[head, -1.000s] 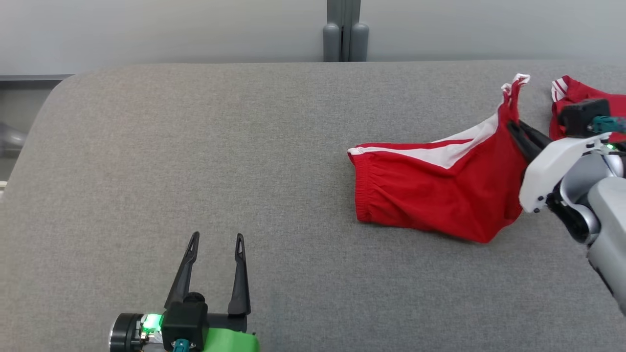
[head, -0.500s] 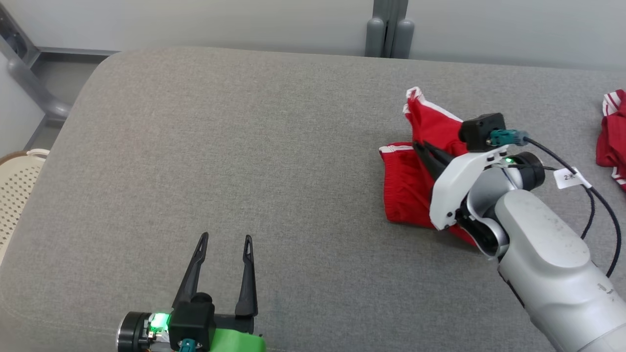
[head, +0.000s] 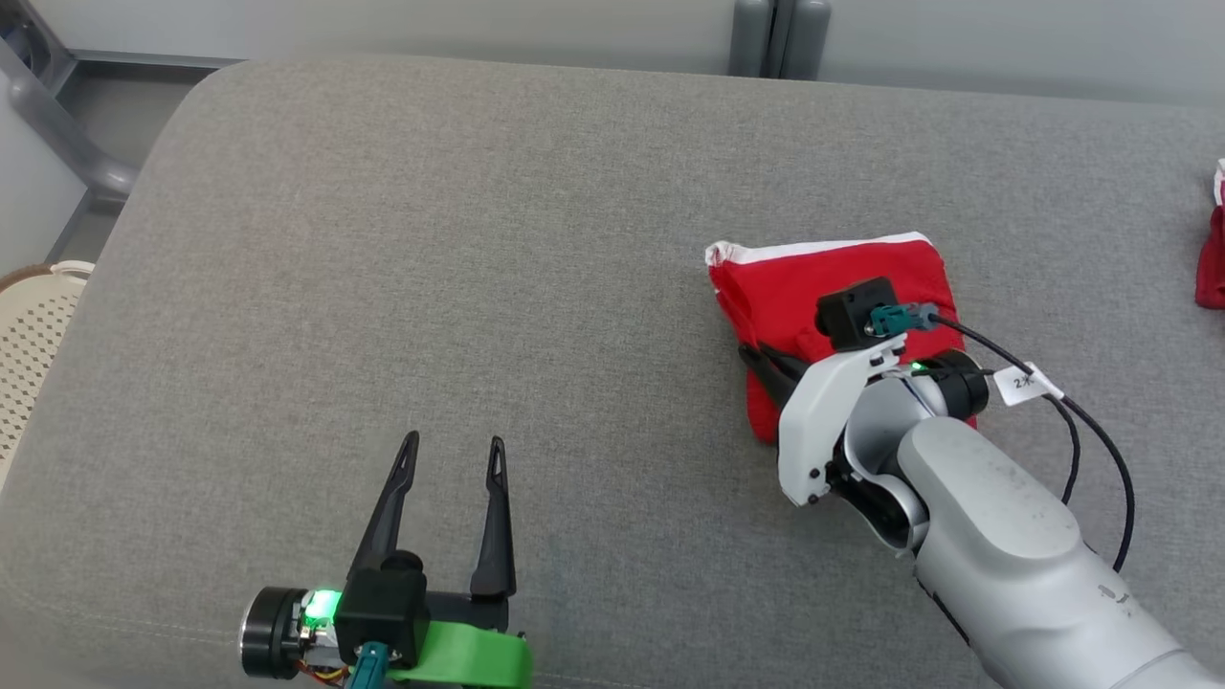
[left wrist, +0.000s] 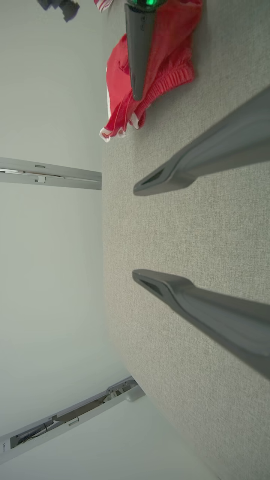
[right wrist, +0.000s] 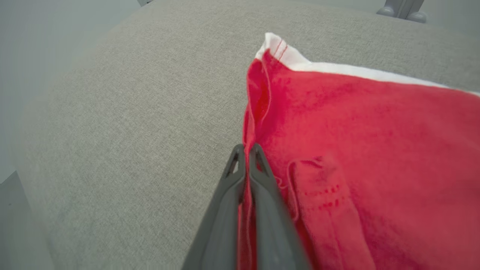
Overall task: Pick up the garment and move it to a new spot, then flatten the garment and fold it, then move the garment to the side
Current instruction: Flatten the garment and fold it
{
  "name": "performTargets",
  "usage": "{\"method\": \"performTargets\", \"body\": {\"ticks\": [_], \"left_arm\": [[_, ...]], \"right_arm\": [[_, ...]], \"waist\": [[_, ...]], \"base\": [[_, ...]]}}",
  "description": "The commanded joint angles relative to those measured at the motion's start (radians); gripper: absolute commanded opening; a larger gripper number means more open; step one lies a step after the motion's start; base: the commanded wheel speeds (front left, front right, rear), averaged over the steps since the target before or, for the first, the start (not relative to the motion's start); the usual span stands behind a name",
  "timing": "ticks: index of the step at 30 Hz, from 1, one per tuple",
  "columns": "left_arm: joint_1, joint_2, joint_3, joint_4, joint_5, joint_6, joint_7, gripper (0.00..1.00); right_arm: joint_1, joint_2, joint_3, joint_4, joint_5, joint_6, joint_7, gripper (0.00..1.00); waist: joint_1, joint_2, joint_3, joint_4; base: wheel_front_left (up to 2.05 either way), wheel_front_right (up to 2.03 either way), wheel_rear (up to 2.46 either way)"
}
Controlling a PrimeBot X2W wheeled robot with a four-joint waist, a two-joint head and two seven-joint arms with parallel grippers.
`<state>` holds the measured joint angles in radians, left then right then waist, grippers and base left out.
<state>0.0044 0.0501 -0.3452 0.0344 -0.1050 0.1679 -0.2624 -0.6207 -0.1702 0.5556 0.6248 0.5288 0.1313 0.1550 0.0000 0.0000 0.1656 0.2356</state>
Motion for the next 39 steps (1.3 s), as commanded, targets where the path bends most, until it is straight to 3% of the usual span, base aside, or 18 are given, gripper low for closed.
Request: {"method": "performTargets", "body": {"ticks": [1,2,3,4,9,15,22,27,28,29,39], "left_arm": [[-0.016,0.001,0.000,0.002,-0.003,0.004,-0.003,1.00],[-0.019,0.001,0.001,0.002,-0.002,0.003,-0.003,1.00],[-0.019,0.001,0.003,0.002,-0.001,0.003,-0.003,1.00],[-0.020,0.001,0.005,0.003,0.002,0.001,-0.003,1.00],[-0.022,0.001,0.017,0.007,0.020,-0.008,-0.003,1.00],[-0.011,0.001,0.031,0.006,0.036,-0.021,-0.003,1.00],[0.015,0.002,0.053,0.000,0.048,-0.026,-0.003,1.00],[0.030,0.002,0.058,-0.002,0.048,-0.034,-0.003,1.00],[0.031,0.002,0.058,-0.003,0.048,-0.035,-0.003,1.00],[0.031,0.002,0.057,-0.005,0.047,-0.036,-0.003,1.00],[0.002,0.002,0.023,-0.007,0.032,-0.028,-0.003,1.00]], "right_arm": [[0.008,0.010,0.004,0.000,0.017,-0.001,-0.016,0.11],[0.011,0.019,0.003,-0.004,0.036,-0.001,-0.024,0.58],[0.012,0.025,0.009,-0.009,0.052,-0.001,-0.027,0.75],[0.010,0.027,0.013,-0.019,0.067,-0.001,-0.037,1.00],[-0.010,0.015,0.011,-0.104,0.134,-0.001,-0.138,1.00],[0.005,-0.065,-0.021,-0.149,0.122,-0.001,-0.253,1.00],[0.092,-0.153,-0.041,-0.103,0.063,-0.001,-0.380,1.00],[0.176,-0.167,-0.033,-0.070,0.125,-0.001,-0.405,1.00],[0.185,-0.172,-0.026,-0.070,0.142,-0.001,-0.405,0.74],[0.194,-0.177,-0.015,-0.071,0.170,-0.001,-0.403,0.00],[0.110,-0.166,0.072,-0.088,0.490,-0.001,-0.257,0.00]], "waist": [[0.0000,0.0000,0.003,-0.006],[0.0000,0.0000,0.005,-0.010],[0.0000,0.0000,0.005,-0.016],[0.0000,0.0000,0.005,-0.022],[0.0000,0.0000,-0.001,-0.060],[0.0000,0.0000,-0.023,-0.110],[0.0000,0.0000,-0.056,-0.162],[0.0000,0.0000,-0.075,-0.171],[0.0000,0.0000,-0.078,-0.170],[0.0000,0.0000,-0.079,-0.166],[0.0000,0.0000,-0.049,-0.090]], "base": [[0.00,0.00,0.00],[0.00,0.00,0.00],[0.00,0.00,0.00],[0.00,0.00,0.00],[0.00,0.00,0.00],[0.00,0.00,0.00],[0.00,0.00,0.00],[0.00,0.00,0.00],[0.00,0.00,0.00],[0.00,0.00,0.00],[0.00,0.00,0.00]]}}
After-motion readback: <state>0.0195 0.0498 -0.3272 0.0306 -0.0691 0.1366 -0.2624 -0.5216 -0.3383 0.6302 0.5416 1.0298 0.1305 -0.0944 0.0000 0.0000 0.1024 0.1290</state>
